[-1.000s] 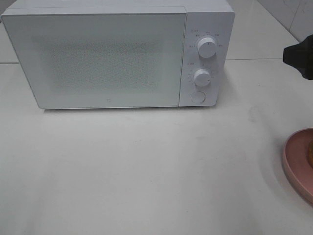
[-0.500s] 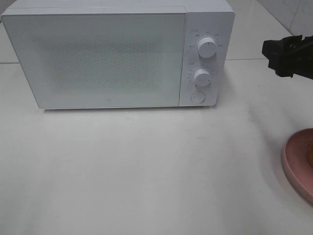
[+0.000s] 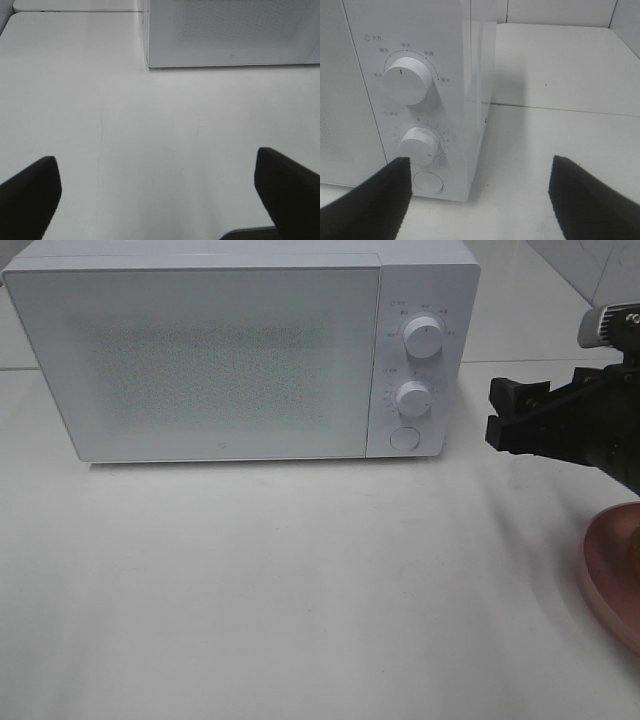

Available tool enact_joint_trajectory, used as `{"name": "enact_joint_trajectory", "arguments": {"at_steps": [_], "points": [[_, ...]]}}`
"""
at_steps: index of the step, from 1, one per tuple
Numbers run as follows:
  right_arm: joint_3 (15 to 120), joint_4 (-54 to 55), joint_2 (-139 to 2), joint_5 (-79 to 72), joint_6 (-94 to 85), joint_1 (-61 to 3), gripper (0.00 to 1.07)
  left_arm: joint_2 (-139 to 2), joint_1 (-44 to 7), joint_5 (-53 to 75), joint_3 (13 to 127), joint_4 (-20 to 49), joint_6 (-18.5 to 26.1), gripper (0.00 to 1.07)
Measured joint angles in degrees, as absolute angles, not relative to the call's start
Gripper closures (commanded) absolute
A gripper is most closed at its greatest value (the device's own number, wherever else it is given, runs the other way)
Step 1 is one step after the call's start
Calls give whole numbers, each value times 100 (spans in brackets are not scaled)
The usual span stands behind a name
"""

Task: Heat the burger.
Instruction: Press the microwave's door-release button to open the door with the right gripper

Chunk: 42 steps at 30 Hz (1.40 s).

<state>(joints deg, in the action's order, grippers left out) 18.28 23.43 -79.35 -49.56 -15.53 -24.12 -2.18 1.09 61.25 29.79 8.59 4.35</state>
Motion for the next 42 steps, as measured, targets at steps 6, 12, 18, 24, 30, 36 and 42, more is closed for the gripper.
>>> {"name": "enact_joint_trajectory", "arguments": {"at_steps": [6, 12, 18, 24, 30, 36, 42], "points": [[1828, 3226, -8337, -5667, -1644, -3220, 32, -218, 109, 6125, 2979, 859, 435, 9], [1828, 3810, -8761, -6303, -1765, -3810, 32, -218, 109, 6125, 2979, 859, 435, 9], [1828, 4343, -9179, -6818, -1874, -4337, 32, -218, 109, 6125, 2979, 859, 435, 9], [1828, 4876, -9471, -6910, -1885, -4864, 32, -218, 109, 6125, 2979, 859, 435, 9], [1828, 5042, -9494, -6916, -1885, -5002, 32, -218, 109, 6125, 2979, 859, 435, 9], [1828, 5042, -9494, -6916, -1805, -5002, 32, -218, 109, 6125, 2979, 859, 435, 9], [1828, 5048, -9494, -6916, -1089, -5002, 33, -218, 109, 6125, 2979, 859, 435, 9]]}}
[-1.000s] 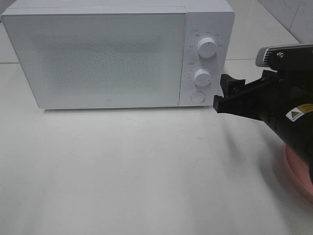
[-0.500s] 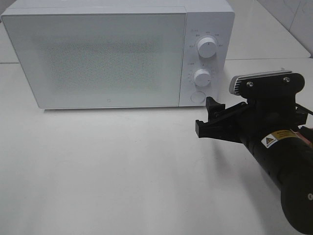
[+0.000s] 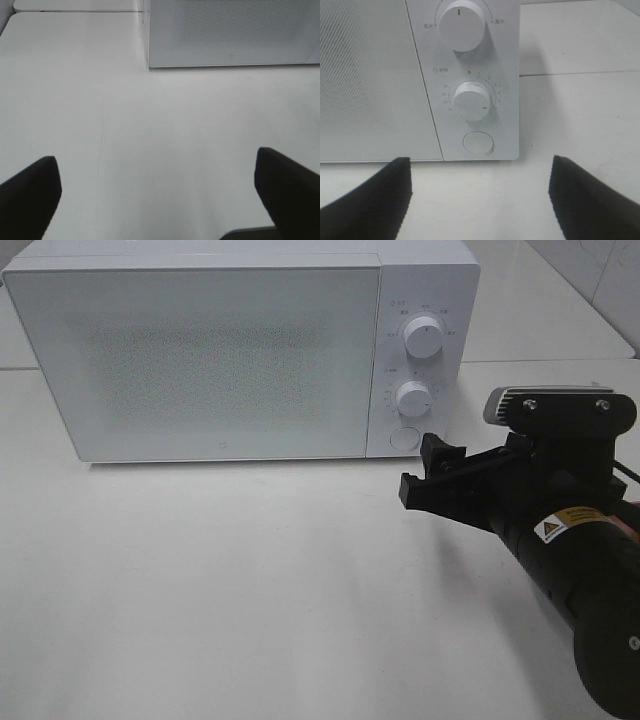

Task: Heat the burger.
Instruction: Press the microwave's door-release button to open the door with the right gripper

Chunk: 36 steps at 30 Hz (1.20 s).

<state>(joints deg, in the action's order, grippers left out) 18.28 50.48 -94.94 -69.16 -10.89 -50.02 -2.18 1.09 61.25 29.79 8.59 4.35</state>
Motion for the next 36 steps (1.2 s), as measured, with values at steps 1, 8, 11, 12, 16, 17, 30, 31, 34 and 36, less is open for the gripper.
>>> {"name": "enact_joint_trajectory", "arguments": {"at_steps": [1, 8, 11, 12, 16, 17, 30, 31, 34, 36], "points": [[1828, 5048, -9494, -6916, -900, -5002, 33, -218, 109, 6125, 2979, 859, 435, 9], [1828, 5053, -9494, -6916, 579, -5002, 40, -218, 109, 6125, 2979, 859, 435, 9], [1828, 5053, -9494, -6916, 1799, -5002, 47, -218, 109, 6125, 2979, 859, 435, 9], [1828, 5053, -9494, -6916, 2137, -5002, 49, -218, 109, 6125, 2979, 859, 435, 9], [1828, 5053, -9494, -6916, 3002, -5002, 56, -218, 109, 6125, 2979, 859, 435, 9], [1828, 5053, -9494, -6916, 3495, -5002, 61, -218, 109, 6125, 2979, 859, 435, 9], [1828, 5053, -9494, -6709, 6285, -5002, 107, -218, 109, 6125, 2979, 859, 435, 9], [1828, 5053, -9494, -6629, 6434, -5002, 107, -218, 109, 6125, 2979, 859, 435, 9], [1828, 5076, -9494, -6492, 6715, -5002, 107, -218, 109, 6125, 2979, 859, 435, 9], [1828, 5162, -9494, -6434, 6790, -5002, 107, -218, 109, 6125, 2979, 859, 435, 9]]}}
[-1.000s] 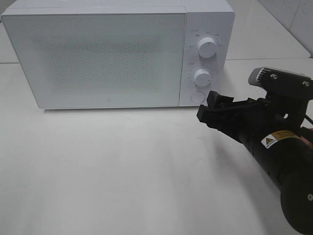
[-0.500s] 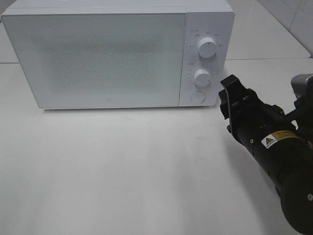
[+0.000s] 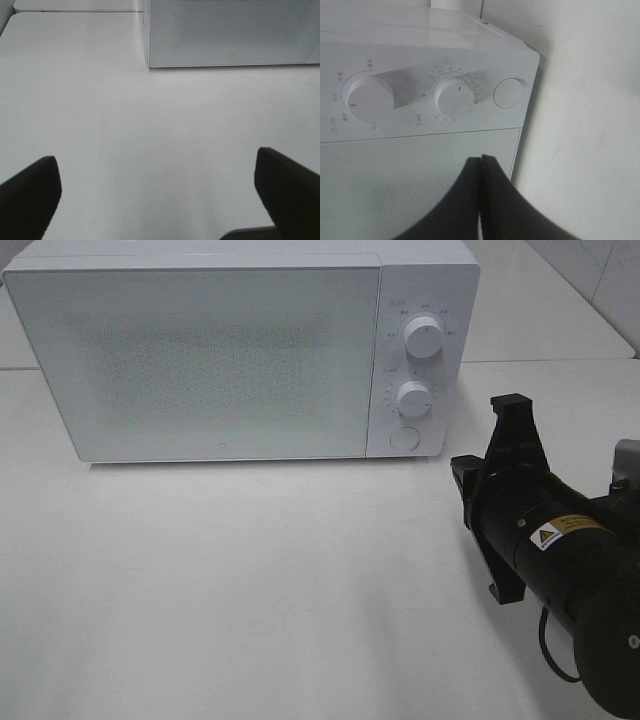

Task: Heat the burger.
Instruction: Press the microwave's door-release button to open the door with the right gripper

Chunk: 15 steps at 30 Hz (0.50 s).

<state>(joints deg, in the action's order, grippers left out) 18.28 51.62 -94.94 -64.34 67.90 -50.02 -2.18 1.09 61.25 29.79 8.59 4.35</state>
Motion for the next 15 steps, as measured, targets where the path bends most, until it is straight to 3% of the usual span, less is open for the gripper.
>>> {"name": "enact_joint_trajectory", "arguments": {"at_steps": [15], "points": [[1902, 5185, -10210, -6165, 7454, -5002, 107, -218, 109, 6125, 2979, 859, 435, 9]]}}
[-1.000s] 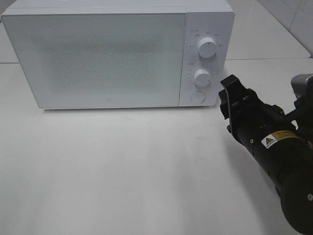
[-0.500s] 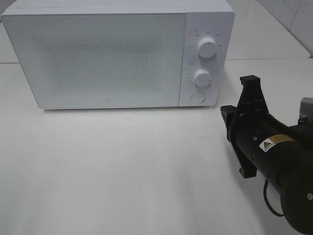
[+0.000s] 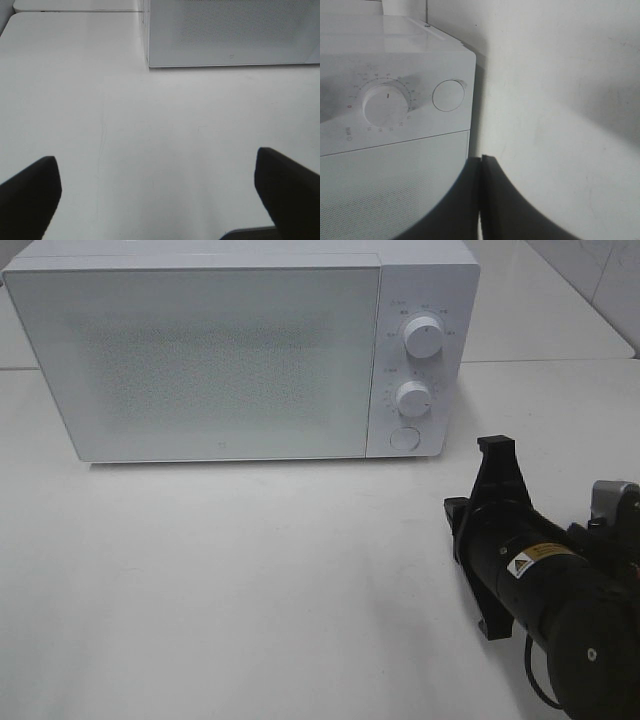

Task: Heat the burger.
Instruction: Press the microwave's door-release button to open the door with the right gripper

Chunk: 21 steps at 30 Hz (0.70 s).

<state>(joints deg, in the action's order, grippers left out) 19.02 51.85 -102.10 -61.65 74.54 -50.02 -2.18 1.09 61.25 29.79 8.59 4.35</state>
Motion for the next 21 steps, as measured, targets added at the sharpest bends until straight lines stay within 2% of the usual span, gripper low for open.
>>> {"name": "enact_joint_trajectory", "arguments": {"at_steps": [4, 11, 21], "points": [[1960, 5122, -10308, -6142, 7460, -4950, 107, -218, 109, 6125, 2979, 859, 435, 9], [2269, 4549, -10336, -5816, 7592, -4332, 107, -218, 109, 6125, 2979, 859, 435, 9], [2664, 4188, -10348, -5414, 7615, -3787, 107, -218, 109, 6125, 2979, 859, 435, 9]]}}
